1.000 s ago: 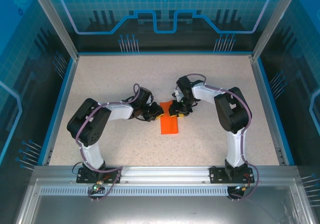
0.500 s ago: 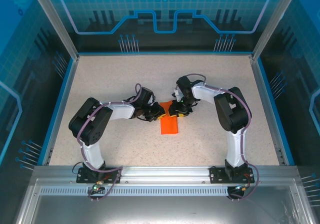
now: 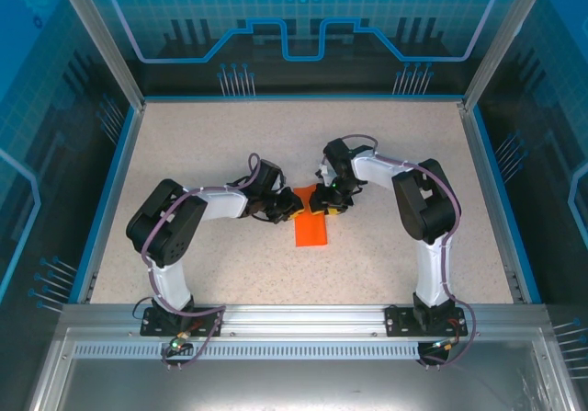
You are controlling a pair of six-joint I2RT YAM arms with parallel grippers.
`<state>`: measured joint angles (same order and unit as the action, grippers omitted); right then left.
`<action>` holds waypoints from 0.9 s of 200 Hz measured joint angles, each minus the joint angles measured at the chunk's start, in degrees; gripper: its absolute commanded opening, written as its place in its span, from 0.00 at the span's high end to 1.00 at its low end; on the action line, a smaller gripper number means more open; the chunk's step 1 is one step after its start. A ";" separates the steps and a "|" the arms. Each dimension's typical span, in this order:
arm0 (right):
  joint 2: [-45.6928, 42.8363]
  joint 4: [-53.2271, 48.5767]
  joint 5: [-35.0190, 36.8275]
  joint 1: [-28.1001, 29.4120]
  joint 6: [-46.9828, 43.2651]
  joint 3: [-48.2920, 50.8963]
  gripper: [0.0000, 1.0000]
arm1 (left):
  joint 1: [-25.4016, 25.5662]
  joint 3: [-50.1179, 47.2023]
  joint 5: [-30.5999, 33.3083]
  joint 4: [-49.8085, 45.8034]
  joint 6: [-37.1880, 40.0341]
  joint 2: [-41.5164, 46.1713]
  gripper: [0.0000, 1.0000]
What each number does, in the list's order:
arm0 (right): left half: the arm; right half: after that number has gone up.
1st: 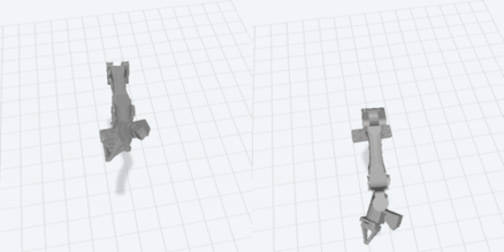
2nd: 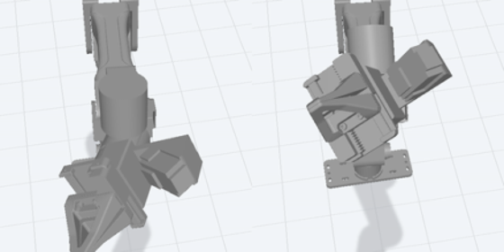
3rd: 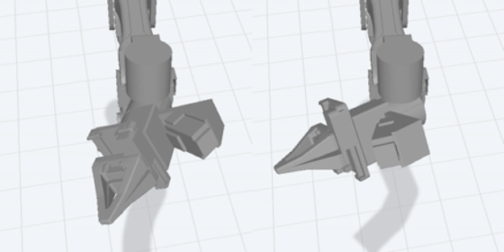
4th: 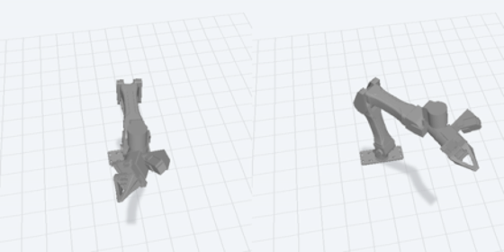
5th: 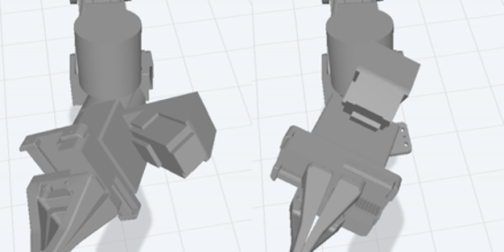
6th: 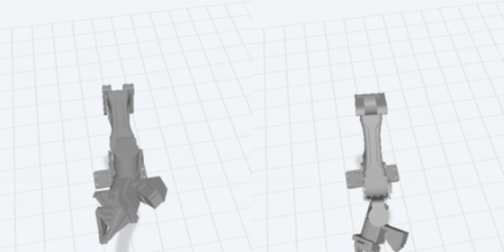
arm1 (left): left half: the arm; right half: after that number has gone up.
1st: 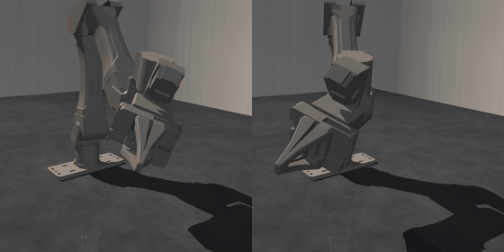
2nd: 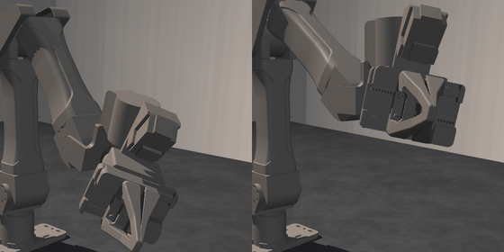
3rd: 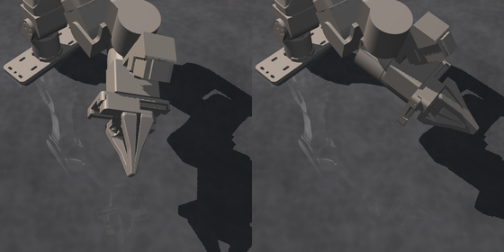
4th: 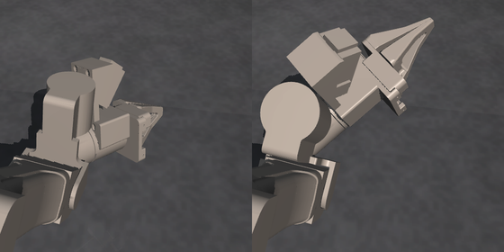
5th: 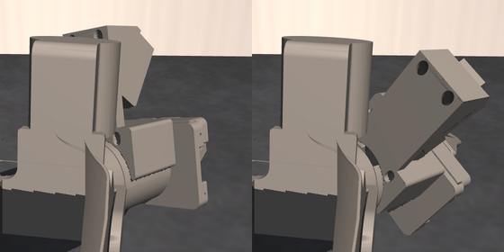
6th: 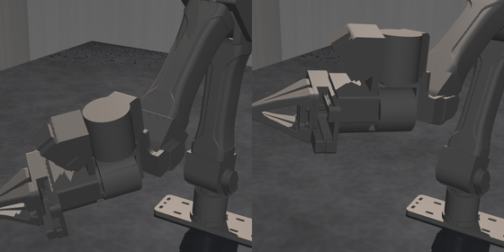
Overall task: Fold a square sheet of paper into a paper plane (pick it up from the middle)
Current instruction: Hold the square sheet of paper at the center of the table.
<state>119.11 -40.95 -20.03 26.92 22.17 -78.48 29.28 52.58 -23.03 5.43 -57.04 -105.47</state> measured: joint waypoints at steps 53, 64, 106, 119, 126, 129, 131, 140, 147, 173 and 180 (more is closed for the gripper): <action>0.02 -0.07 0.07 0.00 -0.09 -0.02 0.56 | 0.04 0.00 0.00 -0.17 0.02 -1.07 0.87; 0.02 -0.11 0.04 0.00 -0.17 -0.02 0.55 | 0.04 0.00 0.02 -0.20 0.00 -1.18 0.86; 0.17 -0.42 0.04 0.00 -0.20 -0.31 0.55 | 0.04 0.00 0.02 -0.81 0.11 -1.44 0.87; 0.17 -0.42 0.04 0.00 -0.20 -0.31 0.55 | 0.04 0.00 0.04 -1.14 0.13 -1.49 0.87; 0.17 -0.42 0.04 0.00 -0.20 -0.31 0.55 | 0.04 0.00 0.04 -1.46 0.15 -1.55 0.87; 0.17 -0.42 0.04 0.00 -0.20 -0.31 0.55 | 0.04 0.00 0.07 -1.55 0.15 -1.60 0.87; 0.17 -0.42 0.04 0.00 -0.20 -0.31 0.55 | 0.04 0.00 0.07 -1.57 0.15 -1.64 0.87; 0.17 -0.42 0.02 0.00 -0.17 -0.31 0.55 | 0.04 0.02 0.04 -1.70 0.17 -1.64 0.87; 0.17 -0.42 0.02 0.00 -0.17 -0.31 0.55 | 0.04 0.11 0.04 -1.95 0.17 -1.68 0.87; -0.55 0.00 0.02 0.04 -0.17 0.17 0.54 | 0.04 1.01 0.07 -3.76 0.17 -1.92 0.87; -1.11 0.63 -0.02 0.04 -0.17 0.79 0.53 | 0.04 1.07 0.11 -4.07 0.17 -1.95 0.87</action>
<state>117.99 -40.32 -20.05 26.96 22.00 -77.69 29.32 53.65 -22.92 1.37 -56.86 -107.42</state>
